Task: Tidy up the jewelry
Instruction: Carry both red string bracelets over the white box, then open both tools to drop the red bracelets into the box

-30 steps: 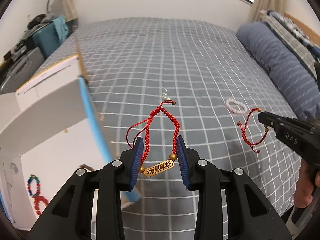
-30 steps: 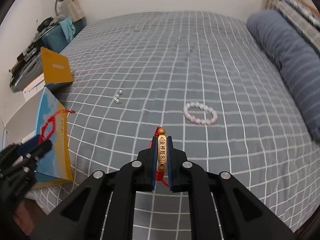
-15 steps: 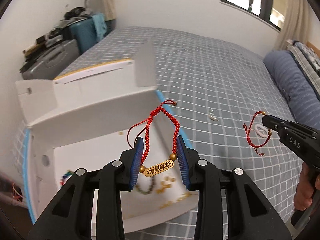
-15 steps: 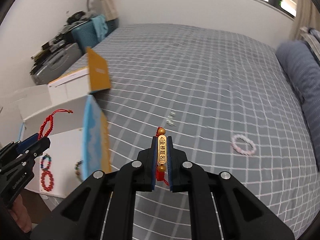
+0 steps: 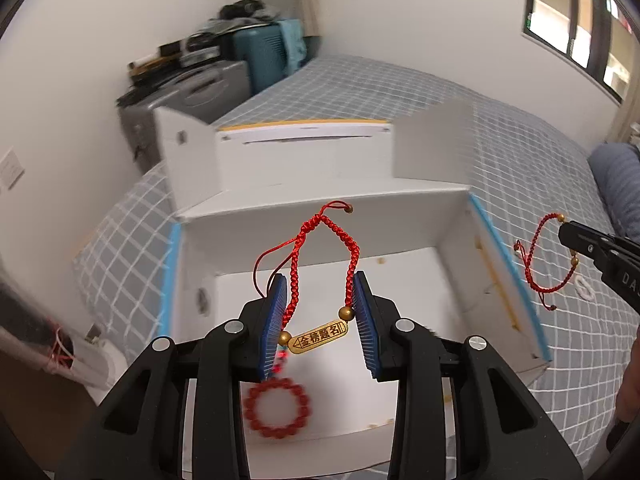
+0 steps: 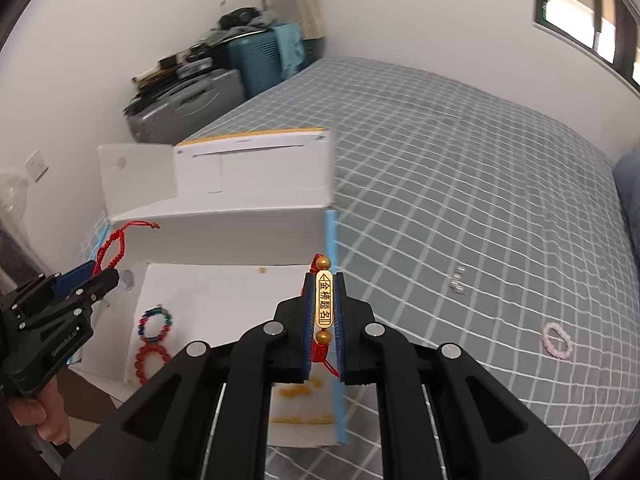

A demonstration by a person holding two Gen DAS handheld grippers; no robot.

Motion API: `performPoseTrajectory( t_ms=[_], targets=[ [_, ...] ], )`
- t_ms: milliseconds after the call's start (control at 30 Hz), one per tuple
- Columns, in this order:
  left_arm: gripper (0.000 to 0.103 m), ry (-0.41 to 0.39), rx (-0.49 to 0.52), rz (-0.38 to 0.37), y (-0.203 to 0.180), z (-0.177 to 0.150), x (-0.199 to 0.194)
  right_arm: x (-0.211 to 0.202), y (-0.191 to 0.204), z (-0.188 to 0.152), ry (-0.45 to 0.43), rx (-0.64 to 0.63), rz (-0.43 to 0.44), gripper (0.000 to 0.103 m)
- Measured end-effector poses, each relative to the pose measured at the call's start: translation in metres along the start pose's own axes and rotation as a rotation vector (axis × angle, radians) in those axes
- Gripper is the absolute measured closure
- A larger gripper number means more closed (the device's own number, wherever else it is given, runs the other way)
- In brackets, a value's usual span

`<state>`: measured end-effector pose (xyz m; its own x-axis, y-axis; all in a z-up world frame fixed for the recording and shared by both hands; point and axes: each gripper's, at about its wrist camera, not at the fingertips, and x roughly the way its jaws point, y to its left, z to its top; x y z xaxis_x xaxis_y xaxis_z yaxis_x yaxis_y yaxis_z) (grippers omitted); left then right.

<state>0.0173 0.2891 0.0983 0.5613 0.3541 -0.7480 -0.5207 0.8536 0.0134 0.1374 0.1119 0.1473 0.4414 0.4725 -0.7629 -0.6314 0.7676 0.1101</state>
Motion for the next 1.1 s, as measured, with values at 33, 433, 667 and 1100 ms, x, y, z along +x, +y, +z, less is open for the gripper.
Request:
performPoseTrajectory(
  t_ms=[33, 433, 667, 1100],
  targets=[
    [0.07, 0.001, -0.013, 0.007, 0.007, -0.002, -0.001, 0.003, 0.009, 0.002, 0.002, -0.011, 0.009, 0.095],
    [0.069, 0.093, -0.083, 0.014, 0.044, -0.03, 0.031, 0.06, 0.061, -0.019, 0.103, -0.06, 0.05, 0.095],
    [0.069, 0.164, -0.103, 0.015, 0.047, -0.049, 0.06, 0.104, 0.07, -0.045, 0.212, -0.071, 0.037, 0.095],
    [0.063, 0.199, -0.115, 0.027, 0.048, -0.052, 0.072, 0.112, 0.073, -0.054, 0.257, -0.083, 0.028, 0.074]
  ],
)
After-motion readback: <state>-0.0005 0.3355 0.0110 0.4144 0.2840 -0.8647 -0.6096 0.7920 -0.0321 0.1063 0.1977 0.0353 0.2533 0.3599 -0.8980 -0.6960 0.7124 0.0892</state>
